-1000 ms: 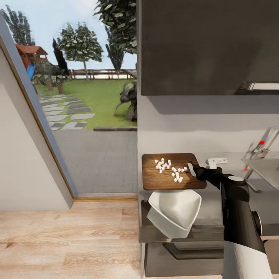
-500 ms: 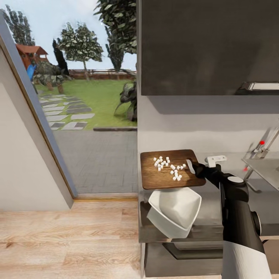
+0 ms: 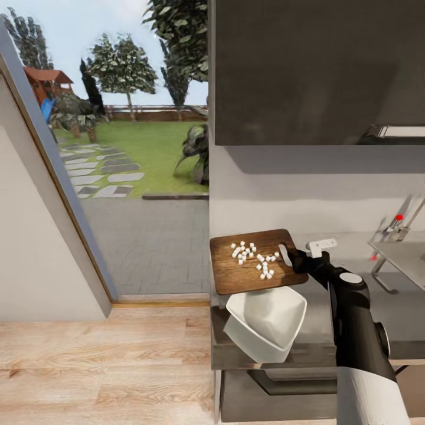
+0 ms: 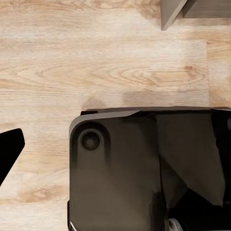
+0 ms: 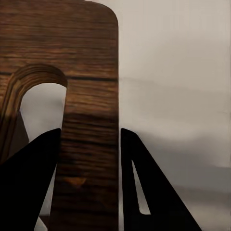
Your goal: In the kitchen, take the Vidalia onion out of the sink, dice it on the chopping board with the paring knife, put the diced onion into the bowl on the countertop, then place both the paring knife and the chopping board into the sink.
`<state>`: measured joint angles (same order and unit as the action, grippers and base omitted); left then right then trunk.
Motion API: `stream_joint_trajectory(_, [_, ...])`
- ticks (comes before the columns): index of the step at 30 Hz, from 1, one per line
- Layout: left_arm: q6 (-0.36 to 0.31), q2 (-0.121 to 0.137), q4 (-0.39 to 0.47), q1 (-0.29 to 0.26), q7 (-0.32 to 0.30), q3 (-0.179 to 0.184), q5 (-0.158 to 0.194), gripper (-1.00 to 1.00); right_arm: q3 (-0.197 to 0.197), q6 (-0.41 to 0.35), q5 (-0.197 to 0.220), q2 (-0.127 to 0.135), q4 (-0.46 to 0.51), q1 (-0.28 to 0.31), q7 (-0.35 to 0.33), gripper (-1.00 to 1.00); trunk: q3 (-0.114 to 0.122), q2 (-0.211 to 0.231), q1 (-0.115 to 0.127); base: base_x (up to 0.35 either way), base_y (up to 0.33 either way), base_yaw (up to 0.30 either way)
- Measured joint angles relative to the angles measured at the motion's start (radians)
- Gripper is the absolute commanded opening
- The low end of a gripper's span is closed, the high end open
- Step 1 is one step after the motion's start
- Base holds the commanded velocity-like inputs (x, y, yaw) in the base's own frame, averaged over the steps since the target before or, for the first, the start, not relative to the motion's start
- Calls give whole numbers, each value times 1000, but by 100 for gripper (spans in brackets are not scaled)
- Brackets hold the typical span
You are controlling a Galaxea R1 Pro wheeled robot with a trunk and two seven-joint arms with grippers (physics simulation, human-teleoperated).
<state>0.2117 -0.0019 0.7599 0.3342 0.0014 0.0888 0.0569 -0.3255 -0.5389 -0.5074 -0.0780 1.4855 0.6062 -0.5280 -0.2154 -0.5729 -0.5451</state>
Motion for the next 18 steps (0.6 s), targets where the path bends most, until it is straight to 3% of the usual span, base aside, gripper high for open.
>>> stream_joint_trajectory(9, [0,-1,0,0,0,0,0,100,-2,5,39,1,-9,0,0,-100,0,0,0,79,-224,0])
stream_joint_trajectory(18, [0,-2,-3,0,0,0,0,100,0,5,45,-1,-11,0,0,-100,0,0,0,13,-29,0])
